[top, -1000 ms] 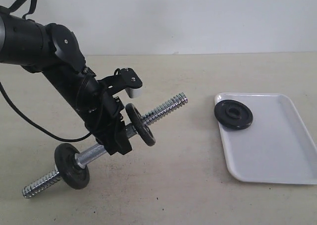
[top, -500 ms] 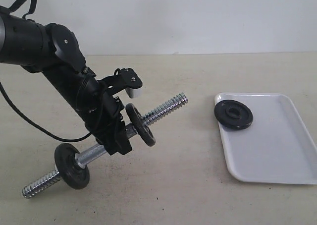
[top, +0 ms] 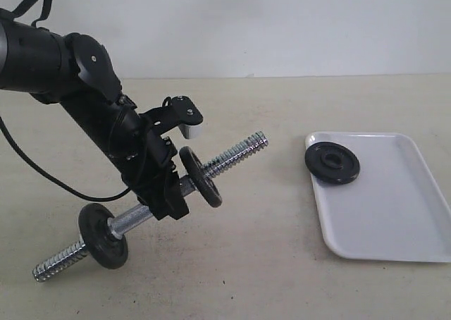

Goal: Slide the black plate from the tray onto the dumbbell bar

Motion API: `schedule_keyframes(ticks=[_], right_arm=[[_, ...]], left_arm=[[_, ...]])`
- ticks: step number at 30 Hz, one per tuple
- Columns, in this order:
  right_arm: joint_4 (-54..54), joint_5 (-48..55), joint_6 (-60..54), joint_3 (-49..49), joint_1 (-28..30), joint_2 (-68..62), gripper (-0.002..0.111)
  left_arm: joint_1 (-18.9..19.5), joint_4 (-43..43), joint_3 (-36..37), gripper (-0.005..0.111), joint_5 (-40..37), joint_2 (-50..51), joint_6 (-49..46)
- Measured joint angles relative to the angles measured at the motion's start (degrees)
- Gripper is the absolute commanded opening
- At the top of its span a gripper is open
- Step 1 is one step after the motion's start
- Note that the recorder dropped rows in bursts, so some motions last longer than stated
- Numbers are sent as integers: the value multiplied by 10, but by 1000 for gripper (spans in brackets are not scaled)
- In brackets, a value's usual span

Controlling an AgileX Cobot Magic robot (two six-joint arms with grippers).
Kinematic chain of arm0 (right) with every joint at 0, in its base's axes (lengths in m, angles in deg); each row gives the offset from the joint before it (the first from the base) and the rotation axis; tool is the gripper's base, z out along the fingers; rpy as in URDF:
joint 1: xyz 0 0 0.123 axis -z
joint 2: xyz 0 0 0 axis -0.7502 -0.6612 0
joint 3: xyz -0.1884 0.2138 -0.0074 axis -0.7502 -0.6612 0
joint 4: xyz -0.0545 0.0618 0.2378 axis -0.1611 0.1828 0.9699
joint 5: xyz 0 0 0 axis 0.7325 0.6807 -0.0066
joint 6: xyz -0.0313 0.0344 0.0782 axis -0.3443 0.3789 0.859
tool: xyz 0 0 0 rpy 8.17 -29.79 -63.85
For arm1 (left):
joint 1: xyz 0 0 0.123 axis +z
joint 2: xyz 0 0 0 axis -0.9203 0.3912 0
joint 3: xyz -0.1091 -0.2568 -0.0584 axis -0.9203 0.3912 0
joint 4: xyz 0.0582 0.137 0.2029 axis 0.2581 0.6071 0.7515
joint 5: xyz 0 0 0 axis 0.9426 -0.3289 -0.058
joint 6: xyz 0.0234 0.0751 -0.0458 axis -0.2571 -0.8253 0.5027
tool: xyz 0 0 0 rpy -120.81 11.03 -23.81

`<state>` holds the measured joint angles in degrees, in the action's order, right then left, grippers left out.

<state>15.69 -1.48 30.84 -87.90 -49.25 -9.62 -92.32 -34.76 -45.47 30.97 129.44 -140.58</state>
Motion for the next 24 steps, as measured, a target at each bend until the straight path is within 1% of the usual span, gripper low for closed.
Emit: schedule_keyframes(ticks=[2, 5, 8, 10, 13, 16, 21, 24], right_arm=[[11, 60, 4, 31, 0, -20, 0], [13, 173, -17, 97, 0, -88, 0], [12, 267, -70, 165, 0, -185, 0], [12, 312, -110, 212, -6, -259, 0], [11, 352, -162, 275, -30, -348, 0], [11, 388, -184, 346, -47, -425, 0], [5, 433, -203, 448, -51, -540, 0], [3, 489, -238, 498, -51, -602, 0]], left_arm=[[0, 0, 0, 4, 1, 0, 0], [0, 0, 0, 4, 1, 0, 0], [0, 0, 0, 4, 1, 0, 0], [0, 0, 0, 4, 1, 0, 0], [0, 0, 0, 4, 1, 0, 0], [0, -1, 0, 4, 2, 0, 0], [0, -2, 0, 4, 5, 0, 0], [0, -3, 0, 4, 7, 0, 0]])
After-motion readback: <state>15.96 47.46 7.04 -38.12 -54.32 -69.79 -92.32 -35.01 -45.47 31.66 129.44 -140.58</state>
